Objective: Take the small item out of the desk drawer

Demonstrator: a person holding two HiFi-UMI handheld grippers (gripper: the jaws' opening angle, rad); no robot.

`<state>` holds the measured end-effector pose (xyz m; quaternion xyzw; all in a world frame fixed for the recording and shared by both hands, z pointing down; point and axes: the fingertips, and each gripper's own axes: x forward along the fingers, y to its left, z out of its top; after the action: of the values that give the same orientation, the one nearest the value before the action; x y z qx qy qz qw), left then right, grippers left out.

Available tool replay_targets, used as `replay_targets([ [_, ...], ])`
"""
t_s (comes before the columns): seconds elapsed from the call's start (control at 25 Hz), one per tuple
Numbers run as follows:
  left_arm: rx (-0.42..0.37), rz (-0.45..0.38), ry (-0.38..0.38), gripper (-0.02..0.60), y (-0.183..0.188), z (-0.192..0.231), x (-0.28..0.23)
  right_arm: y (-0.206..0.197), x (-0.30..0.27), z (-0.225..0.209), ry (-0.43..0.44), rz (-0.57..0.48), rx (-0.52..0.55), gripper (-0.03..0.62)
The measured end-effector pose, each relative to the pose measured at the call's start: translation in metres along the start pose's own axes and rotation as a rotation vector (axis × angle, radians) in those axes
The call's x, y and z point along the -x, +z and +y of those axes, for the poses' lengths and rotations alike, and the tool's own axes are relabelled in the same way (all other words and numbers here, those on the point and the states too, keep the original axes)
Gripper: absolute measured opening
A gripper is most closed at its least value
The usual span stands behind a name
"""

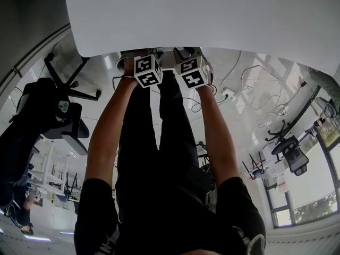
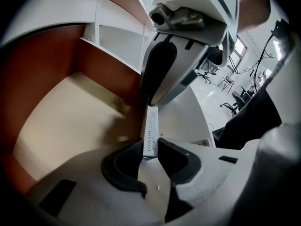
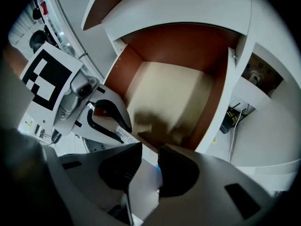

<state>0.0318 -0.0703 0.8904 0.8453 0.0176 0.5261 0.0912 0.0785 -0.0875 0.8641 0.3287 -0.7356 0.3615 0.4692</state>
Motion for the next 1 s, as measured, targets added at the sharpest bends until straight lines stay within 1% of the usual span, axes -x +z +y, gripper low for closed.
replay_targets([
  [0.12,0.026,0.0,0.006,0.097,0.001,-0.005,0.011,0.001,0.016,0.004,0.007,-0.017,-0.027,0.121],
  [0.2,0.056,0.007,0.002,0.097,0.006,-0.015,0.023,0.0,0.035,0.009,0.017,-0.031,-0.053,0.121],
  [0.28,0.094,0.002,0.015,0.095,0.01,-0.018,0.035,0.004,0.054,0.011,0.02,-0.061,-0.074,0.121],
  [0.48,0.194,-0.027,0.094,0.094,0.024,-0.009,0.071,0.027,0.098,0.015,0.027,-0.17,-0.137,0.121],
  [0.64,0.257,-0.041,0.153,0.094,0.033,-0.026,0.112,0.033,0.147,0.03,0.038,-0.222,-0.137,0.121],
  [0.72,0.3,-0.067,0.194,0.094,0.041,-0.034,0.139,0.038,0.177,0.037,0.054,-0.26,-0.139,0.121],
  [0.84,0.331,-0.102,0.28,0.094,0.051,-0.05,0.183,0.049,0.226,0.048,0.063,-0.341,-0.118,0.12],
  [1.0,0.415,-0.206,0.397,0.094,0.069,-0.085,0.242,0.048,0.29,0.072,0.086,-0.432,-0.082,0.12],
])
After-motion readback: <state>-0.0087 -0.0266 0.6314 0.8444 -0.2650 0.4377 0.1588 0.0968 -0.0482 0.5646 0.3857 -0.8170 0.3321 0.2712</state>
